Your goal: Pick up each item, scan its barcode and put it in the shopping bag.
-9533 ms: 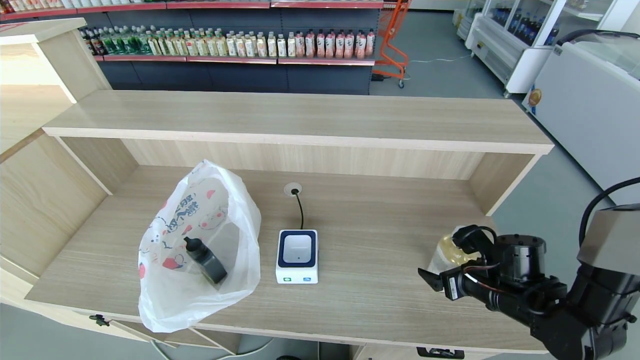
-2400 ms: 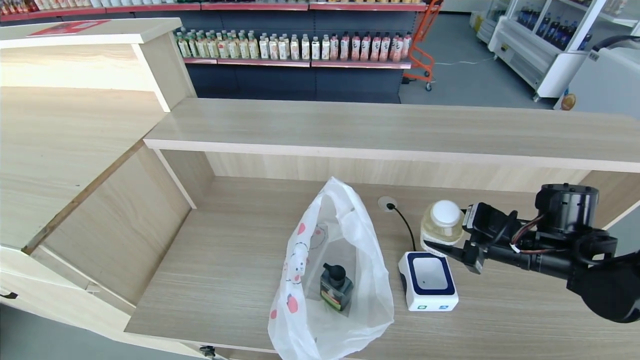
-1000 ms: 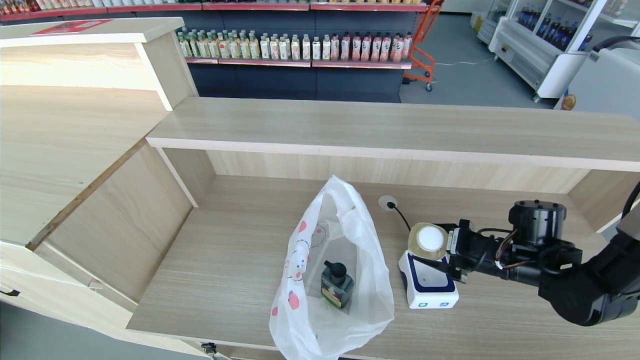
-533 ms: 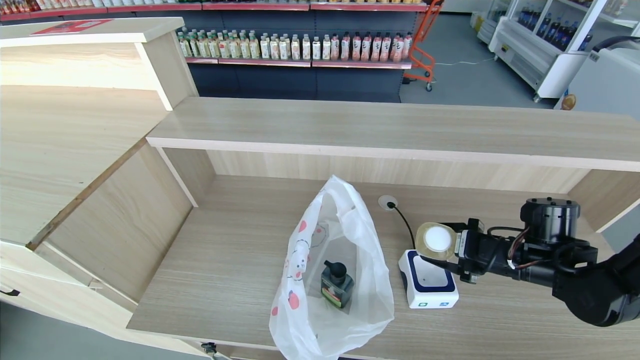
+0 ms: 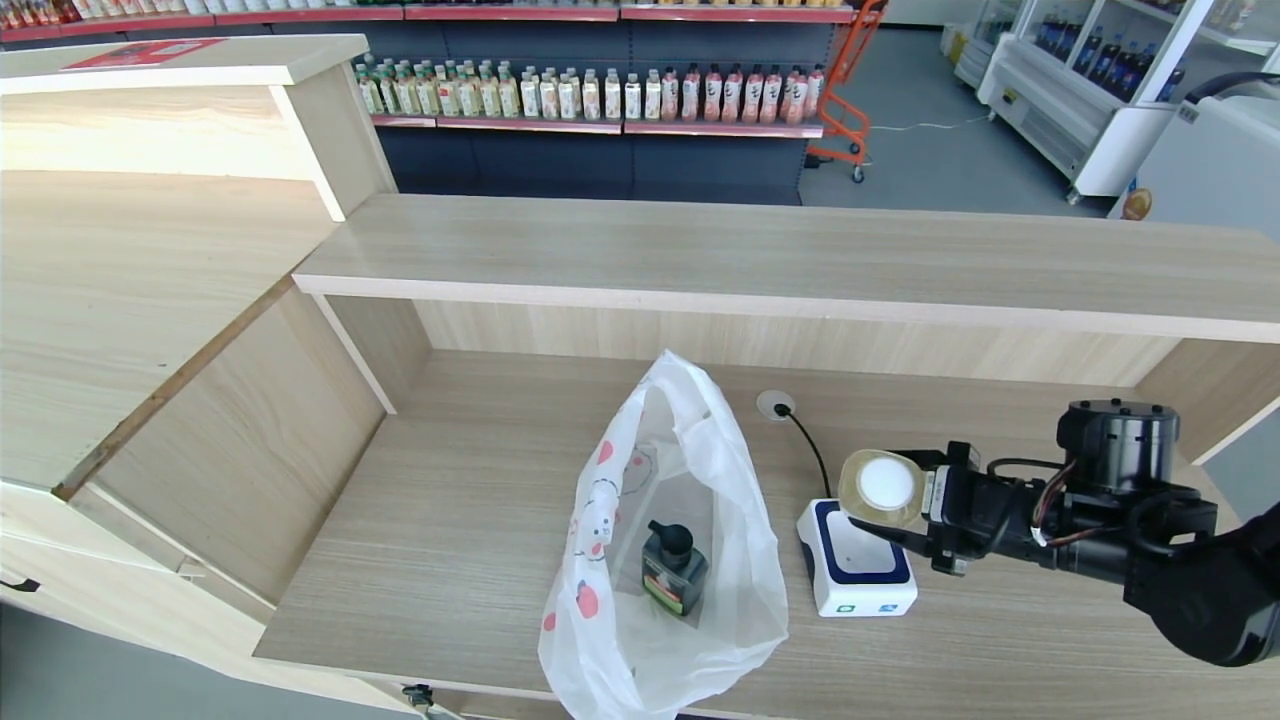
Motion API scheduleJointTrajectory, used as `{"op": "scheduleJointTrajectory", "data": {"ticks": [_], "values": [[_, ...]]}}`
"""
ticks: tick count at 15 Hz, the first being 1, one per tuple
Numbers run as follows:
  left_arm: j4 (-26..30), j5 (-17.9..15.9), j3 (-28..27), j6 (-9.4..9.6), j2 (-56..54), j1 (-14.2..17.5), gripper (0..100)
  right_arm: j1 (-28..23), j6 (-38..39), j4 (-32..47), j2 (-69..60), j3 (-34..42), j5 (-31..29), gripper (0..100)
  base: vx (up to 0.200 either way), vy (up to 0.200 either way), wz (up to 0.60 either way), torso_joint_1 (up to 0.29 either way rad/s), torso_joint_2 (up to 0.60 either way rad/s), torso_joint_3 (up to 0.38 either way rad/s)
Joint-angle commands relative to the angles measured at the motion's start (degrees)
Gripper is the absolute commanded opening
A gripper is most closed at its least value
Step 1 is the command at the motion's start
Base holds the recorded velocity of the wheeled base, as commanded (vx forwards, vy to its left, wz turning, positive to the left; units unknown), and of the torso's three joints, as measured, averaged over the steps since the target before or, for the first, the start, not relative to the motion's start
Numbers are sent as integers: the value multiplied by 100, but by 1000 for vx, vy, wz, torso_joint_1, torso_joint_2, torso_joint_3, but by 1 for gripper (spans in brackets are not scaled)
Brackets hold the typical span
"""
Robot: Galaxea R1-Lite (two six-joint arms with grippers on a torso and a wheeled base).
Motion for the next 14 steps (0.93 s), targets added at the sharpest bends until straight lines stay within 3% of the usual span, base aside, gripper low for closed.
{"op": "scheduleJointTrajectory", "data": {"ticks": [1, 7, 9, 12, 14], "values": [[0, 1, 0, 0, -2, 0, 100, 4, 99, 28, -215, 9, 20, 0, 0, 0, 0, 0, 0, 0], [0, 1, 0, 0, -2, 0, 100, 549, 4344, 116, -1534, 44, -226, 0, 0, 0, 0, 0, 0, 0], [0, 1, 0, -18, -2, 0, 100, 619, 4898, 178, -1674, 79, -340, 0, 0, 0, 0, 0, 0, 0], [0, 1, 0, 0, -2, 0, 100, 637, 5363, 336, -1736, 44, -534, 0, -200, 0, 0, 9, 2, 2], [0, 1, 0, 0, -2, 0, 100, 672, 5821, 336, -1692, -52, -709, 0, 0, 0, 0, 0, 0, 0]]}}
